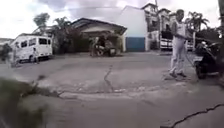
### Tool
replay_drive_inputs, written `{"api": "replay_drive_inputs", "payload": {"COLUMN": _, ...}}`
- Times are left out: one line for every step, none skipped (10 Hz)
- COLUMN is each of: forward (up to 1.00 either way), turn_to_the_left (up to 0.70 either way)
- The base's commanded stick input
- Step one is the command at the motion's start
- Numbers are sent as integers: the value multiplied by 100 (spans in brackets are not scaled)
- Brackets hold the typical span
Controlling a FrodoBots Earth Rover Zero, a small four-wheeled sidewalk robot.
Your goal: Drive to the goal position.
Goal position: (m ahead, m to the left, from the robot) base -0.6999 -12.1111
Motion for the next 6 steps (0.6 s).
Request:
{"api": "replay_drive_inputs", "payload": {"forward": -12, "turn_to_the_left": 0}}
{"api": "replay_drive_inputs", "payload": {"forward": -12, "turn_to_the_left": 0}}
{"api": "replay_drive_inputs", "payload": {"forward": -12, "turn_to_the_left": 0}}
{"api": "replay_drive_inputs", "payload": {"forward": -12, "turn_to_the_left": 0}}
{"api": "replay_drive_inputs", "payload": {"forward": -12, "turn_to_the_left": 0}}
{"api": "replay_drive_inputs", "payload": {"forward": -12, "turn_to_the_left": 0}}
